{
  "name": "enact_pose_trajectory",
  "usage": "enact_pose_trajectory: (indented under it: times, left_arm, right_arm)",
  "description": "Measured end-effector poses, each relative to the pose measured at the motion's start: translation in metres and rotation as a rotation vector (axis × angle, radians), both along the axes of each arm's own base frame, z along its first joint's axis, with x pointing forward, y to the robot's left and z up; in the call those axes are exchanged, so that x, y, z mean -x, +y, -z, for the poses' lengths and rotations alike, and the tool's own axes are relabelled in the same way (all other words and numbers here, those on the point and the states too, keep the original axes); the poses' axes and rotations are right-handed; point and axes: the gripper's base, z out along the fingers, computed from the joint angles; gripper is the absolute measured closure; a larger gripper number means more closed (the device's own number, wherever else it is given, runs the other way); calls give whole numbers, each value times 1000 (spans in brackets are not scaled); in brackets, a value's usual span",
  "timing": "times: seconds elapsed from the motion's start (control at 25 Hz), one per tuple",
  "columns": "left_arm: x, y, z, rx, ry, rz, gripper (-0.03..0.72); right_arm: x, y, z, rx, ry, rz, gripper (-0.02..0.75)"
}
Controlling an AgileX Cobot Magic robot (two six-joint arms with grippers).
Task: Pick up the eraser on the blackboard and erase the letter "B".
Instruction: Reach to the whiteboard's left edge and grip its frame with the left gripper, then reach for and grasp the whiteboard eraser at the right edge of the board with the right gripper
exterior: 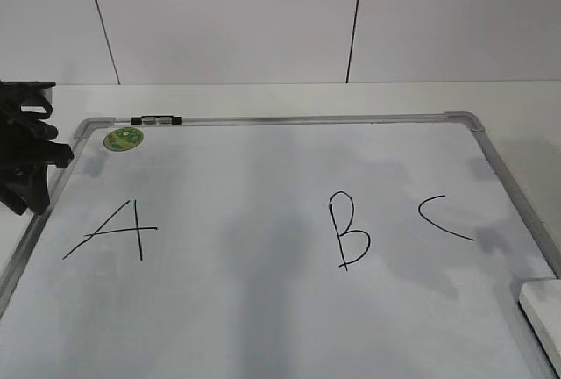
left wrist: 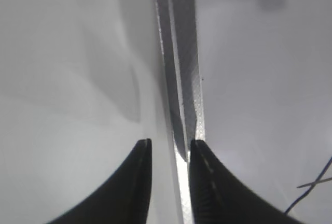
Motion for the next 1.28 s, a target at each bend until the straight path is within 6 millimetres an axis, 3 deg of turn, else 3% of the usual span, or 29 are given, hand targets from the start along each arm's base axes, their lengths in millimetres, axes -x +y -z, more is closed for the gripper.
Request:
enact_pose_trajectory:
  times: [0.56, 0.8, 1.28]
  left_arm:
    - [-2, -4, 11, 23, 45, -10, 509]
    - [-2, -4, 12, 23, 61, -14, 657]
    - [-2, -4, 12, 24, 60, -28, 669]
  right_arm:
    - [0, 0, 0, 0, 1, 0, 155]
    - [0, 0, 0, 0, 1, 0, 155]
    - [-5, 6, -2, -66, -48, 29, 155]
